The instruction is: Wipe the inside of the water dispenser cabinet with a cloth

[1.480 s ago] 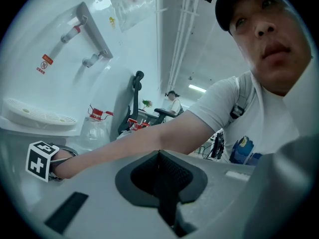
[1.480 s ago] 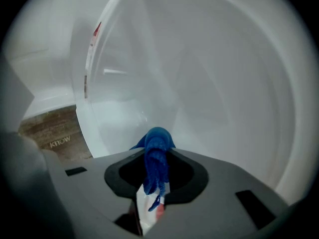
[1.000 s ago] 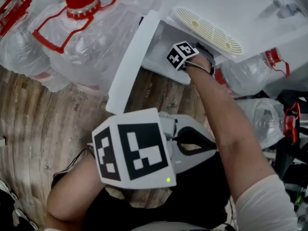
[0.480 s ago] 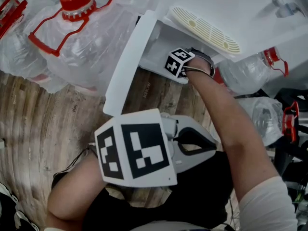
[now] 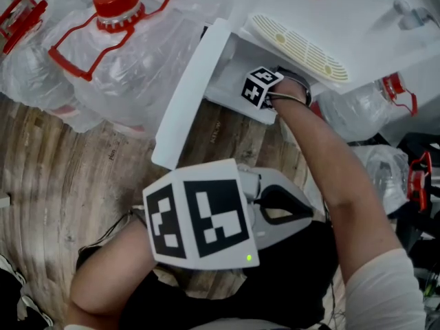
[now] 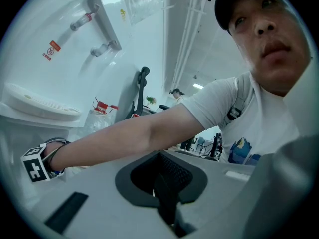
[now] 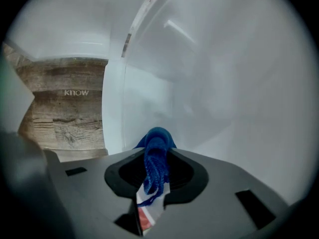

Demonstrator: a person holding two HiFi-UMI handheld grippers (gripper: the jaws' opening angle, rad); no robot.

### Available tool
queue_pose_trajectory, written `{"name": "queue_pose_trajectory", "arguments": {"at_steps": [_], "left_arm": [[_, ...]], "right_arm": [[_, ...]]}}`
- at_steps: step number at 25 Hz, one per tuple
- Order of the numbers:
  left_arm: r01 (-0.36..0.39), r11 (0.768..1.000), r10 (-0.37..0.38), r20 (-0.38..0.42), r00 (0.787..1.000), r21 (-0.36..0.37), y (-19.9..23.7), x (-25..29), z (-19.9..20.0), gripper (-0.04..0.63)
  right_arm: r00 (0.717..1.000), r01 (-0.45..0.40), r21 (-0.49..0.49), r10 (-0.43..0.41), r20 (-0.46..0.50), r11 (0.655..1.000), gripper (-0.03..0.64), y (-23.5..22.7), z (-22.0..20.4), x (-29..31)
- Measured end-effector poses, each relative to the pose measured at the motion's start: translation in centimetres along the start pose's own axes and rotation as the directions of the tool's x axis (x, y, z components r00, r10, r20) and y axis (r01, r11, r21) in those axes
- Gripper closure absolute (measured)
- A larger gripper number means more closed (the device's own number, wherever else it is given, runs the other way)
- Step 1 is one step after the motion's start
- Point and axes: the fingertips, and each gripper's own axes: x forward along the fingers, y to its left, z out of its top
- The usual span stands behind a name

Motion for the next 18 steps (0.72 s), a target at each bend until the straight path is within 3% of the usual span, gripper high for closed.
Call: {"name": "queue_pose_trajectory", "arguments": {"at_steps": [8, 18], "left_arm": [[-0.035, 0.999, 0.034, -0.018, 0.999, -0.034, 1.5, 0.5, -1.1, 0.592], [-0.027, 0.997, 0.025, -0.024, 0.999, -0.071, 3.0, 1.4, -2.2, 0.592]], "right_arm": [[0.999, 0.032, -0.146, -0.036, -0.031, 0.989, 0.534, -0.1, 1.6, 3.7], [0.995, -0.018, -0.289, -0.01, -0.096, 0.957, 0.534, 2.5, 0.8, 6.3]]}}
